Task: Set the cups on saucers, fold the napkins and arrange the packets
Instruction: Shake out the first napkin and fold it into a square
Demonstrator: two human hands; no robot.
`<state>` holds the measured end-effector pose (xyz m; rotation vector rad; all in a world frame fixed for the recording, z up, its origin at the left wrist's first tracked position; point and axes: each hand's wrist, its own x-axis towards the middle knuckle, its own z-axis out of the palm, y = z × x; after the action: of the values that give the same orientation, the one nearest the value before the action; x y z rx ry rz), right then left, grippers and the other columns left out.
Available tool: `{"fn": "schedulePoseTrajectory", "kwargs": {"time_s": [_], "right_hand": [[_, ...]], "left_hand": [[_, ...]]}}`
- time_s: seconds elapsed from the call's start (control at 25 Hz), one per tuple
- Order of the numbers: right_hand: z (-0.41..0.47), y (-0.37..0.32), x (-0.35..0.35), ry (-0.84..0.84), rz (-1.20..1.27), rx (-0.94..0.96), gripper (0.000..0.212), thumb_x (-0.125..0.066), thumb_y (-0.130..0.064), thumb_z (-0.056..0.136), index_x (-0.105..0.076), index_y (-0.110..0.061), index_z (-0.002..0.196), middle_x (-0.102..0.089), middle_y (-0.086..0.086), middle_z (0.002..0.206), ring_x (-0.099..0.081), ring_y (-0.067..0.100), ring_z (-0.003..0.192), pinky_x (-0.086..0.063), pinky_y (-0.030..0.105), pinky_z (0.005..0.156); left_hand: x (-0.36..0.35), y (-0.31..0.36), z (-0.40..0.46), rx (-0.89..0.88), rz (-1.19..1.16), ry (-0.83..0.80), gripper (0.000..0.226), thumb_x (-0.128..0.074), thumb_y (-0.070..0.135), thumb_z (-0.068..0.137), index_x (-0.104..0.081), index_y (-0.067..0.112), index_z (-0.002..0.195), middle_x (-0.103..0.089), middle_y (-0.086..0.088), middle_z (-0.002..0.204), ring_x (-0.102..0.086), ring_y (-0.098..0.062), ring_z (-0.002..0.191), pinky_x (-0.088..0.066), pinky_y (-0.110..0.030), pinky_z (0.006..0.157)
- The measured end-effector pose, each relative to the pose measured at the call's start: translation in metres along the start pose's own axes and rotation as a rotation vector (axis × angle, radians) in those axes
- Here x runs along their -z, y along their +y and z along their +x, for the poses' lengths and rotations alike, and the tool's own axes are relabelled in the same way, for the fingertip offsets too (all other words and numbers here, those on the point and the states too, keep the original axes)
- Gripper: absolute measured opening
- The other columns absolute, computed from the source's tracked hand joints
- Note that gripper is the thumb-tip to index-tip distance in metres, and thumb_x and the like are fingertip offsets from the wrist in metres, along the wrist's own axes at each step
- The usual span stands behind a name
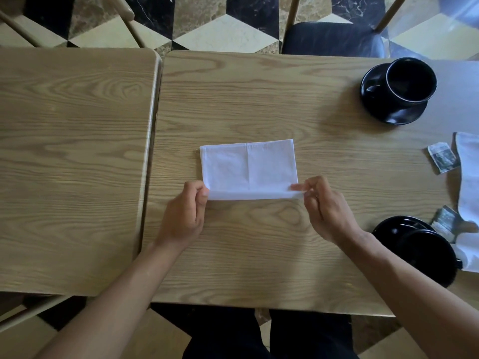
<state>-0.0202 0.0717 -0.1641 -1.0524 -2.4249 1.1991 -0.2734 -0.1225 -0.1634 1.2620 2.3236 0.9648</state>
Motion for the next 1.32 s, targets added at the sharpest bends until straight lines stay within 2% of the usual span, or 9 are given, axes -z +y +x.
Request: {"fn": "schedulePoseTrajectory", "kwargs": {"time_s": [0.08,0.16,0.32,0.6,0.88,1.0,1.08,1.16,1.32], "right_hand": [[0.016,-0.006,-0.003,0.095,-0.042,-0.072,0.018,-0.03,-0.043,0.101,-0.043,-0.032,0.108,-0.062,-0.024,0.068,-0.057,-0.006,0.059,-0.029,0.022,0.049],[0.039,-0.01,-0.006,0.164,-0.073,-0.122,0.017,-0.03,-0.042,0.103,-0.043,-0.033,0.109,-0.058,-0.017,0.062,-0.054,0.002,0.053,-0.029,0.022,0.046],[0.081,-0.009,-0.014,0.189,-0.161,-0.227,0.017,-0.03,-0.037,0.106,-0.045,-0.03,0.112,-0.055,-0.009,0.064,-0.051,0.017,0.055,-0.026,0.029,0.048],[0.109,-0.012,-0.026,0.14,-0.374,-0.342,0.013,-0.029,-0.034,0.105,-0.041,-0.03,0.107,-0.04,-0.008,0.064,-0.046,0.033,0.062,-0.033,0.037,0.06],[0.107,-0.014,-0.032,0.274,-0.405,-0.383,0.018,-0.036,-0.035,0.105,-0.048,-0.021,0.105,-0.037,-0.013,0.058,-0.044,0.03,0.061,-0.029,0.036,0.057],[0.103,-0.021,-0.034,0.348,-0.345,-0.371,0.018,-0.039,-0.03,0.105,-0.053,-0.019,0.109,-0.061,-0.003,0.08,-0.053,0.031,0.071,-0.036,0.037,0.062],[0.098,-0.027,-0.031,0.517,-0.279,-0.232,0.018,-0.046,-0.021,0.103,-0.06,-0.012,0.111,-0.065,0.008,0.102,-0.058,0.032,0.088,-0.042,0.04,0.075],[0.097,-0.04,-0.035,0.603,-0.283,-0.01,0.017,-0.052,-0.015,0.1,-0.065,-0.009,0.109,-0.063,0.012,0.108,-0.056,0.031,0.099,-0.039,0.042,0.086],[0.09,-0.059,-0.075,0.157,-0.357,0.247,0.029,-0.053,-0.014,0.101,-0.065,-0.001,0.124,-0.059,0.02,0.136,-0.05,0.038,0.133,-0.032,0.05,0.116]], "left_hand": [[-0.001,0.006,0.018,0.052,0.039,0.057,0.022,-0.03,0.043,0.103,-0.043,0.026,0.104,-0.052,0.011,0.066,-0.048,-0.016,0.054,-0.032,-0.029,0.057],[-0.005,0.009,0.041,0.099,0.08,0.083,0.026,-0.028,0.044,0.105,-0.043,0.023,0.104,-0.051,0.007,0.062,-0.048,-0.024,0.053,-0.029,-0.032,0.055],[-0.016,0.008,0.086,0.204,0.211,0.052,0.03,-0.03,0.036,0.109,-0.046,0.01,0.107,-0.061,-0.013,0.07,-0.051,-0.038,0.062,-0.033,-0.04,0.055],[-0.03,0.009,0.1,0.273,0.38,0.077,0.031,-0.033,0.029,0.109,-0.049,0.003,0.109,-0.066,-0.024,0.08,-0.055,-0.041,0.07,-0.032,-0.039,0.058],[-0.032,0.006,0.097,0.247,0.319,0.171,0.029,-0.048,0.029,0.106,-0.059,0.002,0.106,-0.062,-0.019,0.107,-0.061,-0.044,0.086,-0.04,-0.043,0.066],[-0.033,0.009,0.098,0.277,0.313,0.254,0.031,-0.054,0.027,0.102,-0.055,0.0,0.118,-0.058,-0.021,0.118,-0.061,-0.042,0.095,-0.041,-0.042,0.067],[-0.032,0.01,0.092,0.157,0.344,0.356,0.037,-0.056,0.018,0.099,-0.052,-0.005,0.128,-0.053,-0.026,0.127,-0.056,-0.042,0.11,-0.048,-0.047,0.086],[-0.038,0.014,0.081,-0.087,0.415,0.348,0.043,-0.055,0.013,0.098,-0.05,-0.007,0.136,-0.05,-0.03,0.138,-0.048,-0.045,0.128,-0.039,-0.053,0.108],[-0.059,0.024,0.069,-0.221,0.48,0.036,0.056,-0.051,0.014,0.101,-0.034,-0.007,0.151,-0.029,-0.027,0.16,-0.024,-0.042,0.151,-0.021,-0.057,0.122]]}}
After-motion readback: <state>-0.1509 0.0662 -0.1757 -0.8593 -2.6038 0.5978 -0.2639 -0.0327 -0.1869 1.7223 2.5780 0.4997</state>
